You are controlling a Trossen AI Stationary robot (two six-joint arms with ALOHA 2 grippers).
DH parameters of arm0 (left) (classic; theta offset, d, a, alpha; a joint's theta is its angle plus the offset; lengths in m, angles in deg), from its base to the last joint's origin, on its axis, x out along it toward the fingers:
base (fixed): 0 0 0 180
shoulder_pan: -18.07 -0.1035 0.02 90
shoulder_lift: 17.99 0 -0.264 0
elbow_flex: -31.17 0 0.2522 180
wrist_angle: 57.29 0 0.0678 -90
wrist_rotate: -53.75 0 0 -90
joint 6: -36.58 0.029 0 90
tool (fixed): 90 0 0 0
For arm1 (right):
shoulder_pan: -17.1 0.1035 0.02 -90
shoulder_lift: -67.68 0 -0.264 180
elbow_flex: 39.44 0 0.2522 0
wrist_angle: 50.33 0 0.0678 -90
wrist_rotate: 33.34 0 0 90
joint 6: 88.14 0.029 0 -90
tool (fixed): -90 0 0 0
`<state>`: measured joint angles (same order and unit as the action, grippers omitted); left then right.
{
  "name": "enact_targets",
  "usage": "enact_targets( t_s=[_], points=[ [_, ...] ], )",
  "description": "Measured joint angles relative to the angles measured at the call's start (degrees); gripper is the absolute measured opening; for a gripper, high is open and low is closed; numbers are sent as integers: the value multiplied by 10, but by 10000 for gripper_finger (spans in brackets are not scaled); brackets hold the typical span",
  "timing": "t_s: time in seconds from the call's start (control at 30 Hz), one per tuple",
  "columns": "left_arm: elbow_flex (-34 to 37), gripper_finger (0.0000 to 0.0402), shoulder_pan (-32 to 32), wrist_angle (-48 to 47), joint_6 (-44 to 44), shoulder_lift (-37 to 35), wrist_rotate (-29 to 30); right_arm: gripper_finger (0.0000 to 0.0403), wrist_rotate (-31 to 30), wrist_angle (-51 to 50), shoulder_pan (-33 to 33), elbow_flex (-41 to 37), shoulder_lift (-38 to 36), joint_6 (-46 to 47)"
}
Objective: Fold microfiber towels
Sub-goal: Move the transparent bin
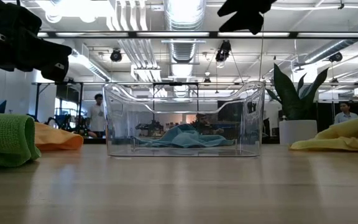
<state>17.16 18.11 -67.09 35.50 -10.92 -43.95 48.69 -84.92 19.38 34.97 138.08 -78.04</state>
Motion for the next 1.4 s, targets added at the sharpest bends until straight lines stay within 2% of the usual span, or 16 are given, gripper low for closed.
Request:
enact_targets(
  t_s=[0.13, 0.27, 0.47, 0.73, 1.0, 1.2, 1.4],
  points=[
    [0, 0, 0, 0, 0, 0, 0, 256, 33, 81, 33, -25, 32, -2],
    [0, 0, 0, 1, 0, -1, 0, 255, 39, 96, 75, -1, 98, 17],
    [0, 0, 0, 0, 0, 0, 0, 243, 35, 37, 128, 107, 222, -3],
    [0, 0, 0, 0, 0, 0, 0, 230, 17, -90, 131, 227, 375, -1],
    [0, 0, 0, 0, 0, 0, 0, 212, -15, -119, 129, 275, 443, -12],
    [0, 0, 0, 0, 0, 0, 0, 167, -66, -134, 127, 277, 455, -7],
    [0, 0, 0, 0, 0, 0, 0, 82, -66, -147, 123, 277, 454, 0]
  ],
)
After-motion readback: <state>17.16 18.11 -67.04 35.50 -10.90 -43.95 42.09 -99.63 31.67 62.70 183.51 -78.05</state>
